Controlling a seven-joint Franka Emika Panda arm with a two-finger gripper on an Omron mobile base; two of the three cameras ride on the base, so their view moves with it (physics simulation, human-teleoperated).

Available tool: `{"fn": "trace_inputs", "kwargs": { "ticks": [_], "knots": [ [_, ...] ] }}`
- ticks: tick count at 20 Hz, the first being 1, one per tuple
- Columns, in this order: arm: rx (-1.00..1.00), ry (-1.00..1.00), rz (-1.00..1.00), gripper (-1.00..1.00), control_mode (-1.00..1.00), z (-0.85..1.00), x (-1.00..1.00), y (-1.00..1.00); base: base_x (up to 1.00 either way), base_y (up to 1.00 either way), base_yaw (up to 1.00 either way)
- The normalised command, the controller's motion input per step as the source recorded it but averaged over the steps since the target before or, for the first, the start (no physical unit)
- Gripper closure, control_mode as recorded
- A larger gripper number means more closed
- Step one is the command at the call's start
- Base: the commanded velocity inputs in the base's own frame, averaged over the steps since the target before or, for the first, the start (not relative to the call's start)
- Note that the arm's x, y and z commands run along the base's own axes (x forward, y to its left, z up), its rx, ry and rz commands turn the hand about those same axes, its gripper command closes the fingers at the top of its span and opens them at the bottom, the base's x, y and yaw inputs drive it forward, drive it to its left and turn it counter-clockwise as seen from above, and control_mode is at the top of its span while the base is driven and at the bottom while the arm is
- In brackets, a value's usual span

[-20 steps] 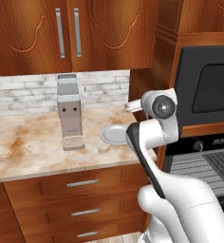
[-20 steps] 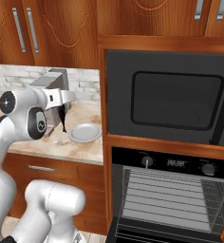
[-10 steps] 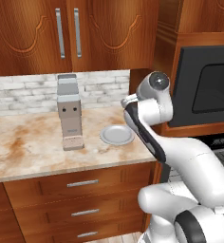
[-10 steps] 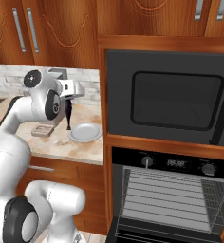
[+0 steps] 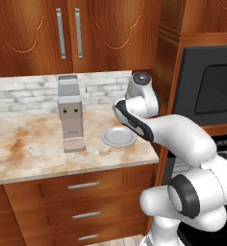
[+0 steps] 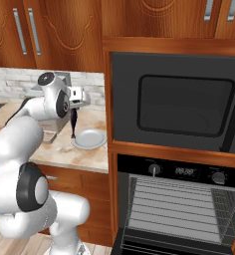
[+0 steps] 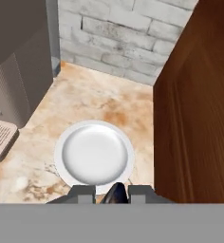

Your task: Take the fish from the oven and place it on the plate on the counter.

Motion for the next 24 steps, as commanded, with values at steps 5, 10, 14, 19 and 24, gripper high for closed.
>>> {"fn": "trace_inputs", "kwargs": {
  "ticks": [5,10,14,19,24],
  "knots": [
    [0.00,0.03,0.00,1.00,-1.00,-0.49,0.41,0.23,0.00,0.00,0.00],
    [0.06,0.00,-0.03,1.00,-1.00,-0.48,0.10,0.00,0.00,0.00,0.00],
    [0.08,0.03,-0.04,1.00,-1.00,-0.51,0.02,-0.01,0.00,0.00,0.00],
    [0.05,0.09,-0.02,1.00,-1.00,-0.39,0.00,0.00,0.00,0.00,0.00],
    [0.01,0.10,-0.04,1.00,-1.00,-0.21,0.13,0.00,0.00,0.00,0.00]
  ]
}}
